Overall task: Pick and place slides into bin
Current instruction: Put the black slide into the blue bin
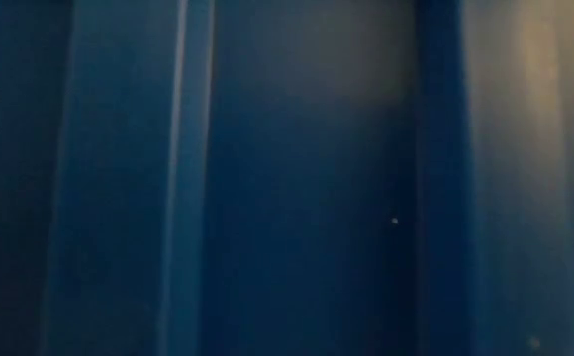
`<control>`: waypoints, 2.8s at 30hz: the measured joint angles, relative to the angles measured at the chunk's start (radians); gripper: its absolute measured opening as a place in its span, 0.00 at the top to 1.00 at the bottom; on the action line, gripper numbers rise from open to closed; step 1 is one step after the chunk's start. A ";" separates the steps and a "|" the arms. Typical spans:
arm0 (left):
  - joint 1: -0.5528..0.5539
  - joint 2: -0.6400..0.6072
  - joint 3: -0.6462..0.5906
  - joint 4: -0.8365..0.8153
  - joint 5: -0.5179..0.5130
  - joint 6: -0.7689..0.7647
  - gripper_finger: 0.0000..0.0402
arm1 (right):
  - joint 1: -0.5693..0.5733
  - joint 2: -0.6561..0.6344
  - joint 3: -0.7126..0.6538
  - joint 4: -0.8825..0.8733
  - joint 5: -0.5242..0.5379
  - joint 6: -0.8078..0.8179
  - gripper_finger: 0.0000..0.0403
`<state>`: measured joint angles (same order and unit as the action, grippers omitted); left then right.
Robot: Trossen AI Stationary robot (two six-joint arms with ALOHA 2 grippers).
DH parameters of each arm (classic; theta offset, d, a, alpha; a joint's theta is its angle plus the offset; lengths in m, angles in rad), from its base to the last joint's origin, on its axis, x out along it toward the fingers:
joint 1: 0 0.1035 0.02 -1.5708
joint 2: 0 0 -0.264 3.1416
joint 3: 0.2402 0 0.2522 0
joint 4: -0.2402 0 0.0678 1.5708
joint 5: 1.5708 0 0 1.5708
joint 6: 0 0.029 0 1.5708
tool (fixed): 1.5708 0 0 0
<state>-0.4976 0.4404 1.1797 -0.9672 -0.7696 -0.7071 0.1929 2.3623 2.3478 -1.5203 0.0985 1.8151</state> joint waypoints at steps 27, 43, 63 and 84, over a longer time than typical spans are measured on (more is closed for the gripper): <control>0.000 0.000 0.000 0.000 0.002 -0.002 0.43 | -0.036 0.028 -0.002 -0.054 -0.138 -0.132 0.56; 0.000 0.000 0.000 -0.062 0.105 0.031 0.43 | 0.027 -0.032 0.007 -0.018 -0.128 -0.274 0.40; 0.000 0.206 0.000 -0.306 0.328 0.263 0.43 | 0.064 -0.218 0.008 -0.050 0.191 -0.637 0.41; -0.179 0.529 -0.007 -0.604 0.358 -0.069 0.43 | 0.190 -0.561 -0.011 -0.046 0.433 -0.912 0.41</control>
<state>-0.6764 0.9696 1.1725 -1.5711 -0.4113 -0.7757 0.3824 1.8014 2.3370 -1.5662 0.5319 0.9030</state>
